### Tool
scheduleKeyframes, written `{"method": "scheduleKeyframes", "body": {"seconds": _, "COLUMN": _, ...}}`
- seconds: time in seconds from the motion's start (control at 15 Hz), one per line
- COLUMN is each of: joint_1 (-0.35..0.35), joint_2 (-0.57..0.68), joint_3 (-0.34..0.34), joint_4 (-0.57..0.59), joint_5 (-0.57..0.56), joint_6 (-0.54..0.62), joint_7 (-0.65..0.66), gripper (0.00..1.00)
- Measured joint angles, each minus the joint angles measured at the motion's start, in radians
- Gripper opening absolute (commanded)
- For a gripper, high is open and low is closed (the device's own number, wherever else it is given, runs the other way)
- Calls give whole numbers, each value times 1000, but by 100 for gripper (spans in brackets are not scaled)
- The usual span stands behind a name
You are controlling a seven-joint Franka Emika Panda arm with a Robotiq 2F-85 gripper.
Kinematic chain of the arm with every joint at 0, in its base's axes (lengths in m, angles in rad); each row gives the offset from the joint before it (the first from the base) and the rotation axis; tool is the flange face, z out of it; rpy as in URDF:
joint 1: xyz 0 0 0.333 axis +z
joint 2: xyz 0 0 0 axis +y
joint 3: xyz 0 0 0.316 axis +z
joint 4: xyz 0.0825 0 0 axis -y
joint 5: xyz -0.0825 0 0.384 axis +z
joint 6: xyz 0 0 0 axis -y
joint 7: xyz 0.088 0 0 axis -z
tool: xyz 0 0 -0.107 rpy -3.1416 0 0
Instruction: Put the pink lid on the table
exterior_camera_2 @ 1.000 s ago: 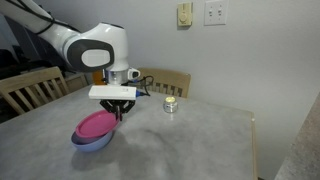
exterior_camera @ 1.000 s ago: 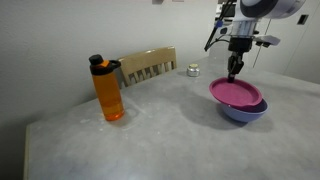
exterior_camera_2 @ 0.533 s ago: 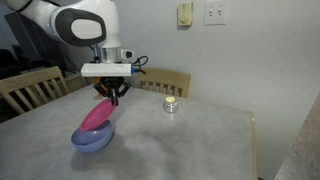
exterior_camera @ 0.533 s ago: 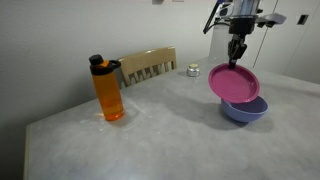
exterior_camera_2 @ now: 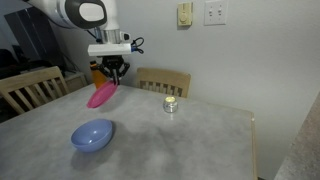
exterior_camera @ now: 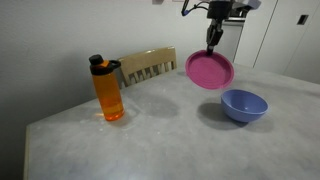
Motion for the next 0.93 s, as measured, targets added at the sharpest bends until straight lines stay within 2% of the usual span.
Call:
{"method": "scheduleKeyframes", "body": {"seconds": 0.2, "joint_1": 54, "joint_2": 103, "joint_3": 4, "joint_4": 151, "joint_5": -45, "joint_6": -56, "joint_7": 61, "gripper": 3}}
{"method": "scheduleKeyframes", "body": {"seconds": 0.4, "joint_1": 91, "joint_2": 227, "joint_3": 16, "joint_4": 312, "joint_5": -80, "joint_6": -151, "joint_7": 61, "gripper": 3}}
{"method": "scheduleKeyframes", "body": {"seconds": 0.93, "joint_1": 109, "joint_2": 577, "joint_3": 37, "joint_4": 717, "joint_5": -134, "joint_6": -415, "joint_7": -161, "gripper": 3}}
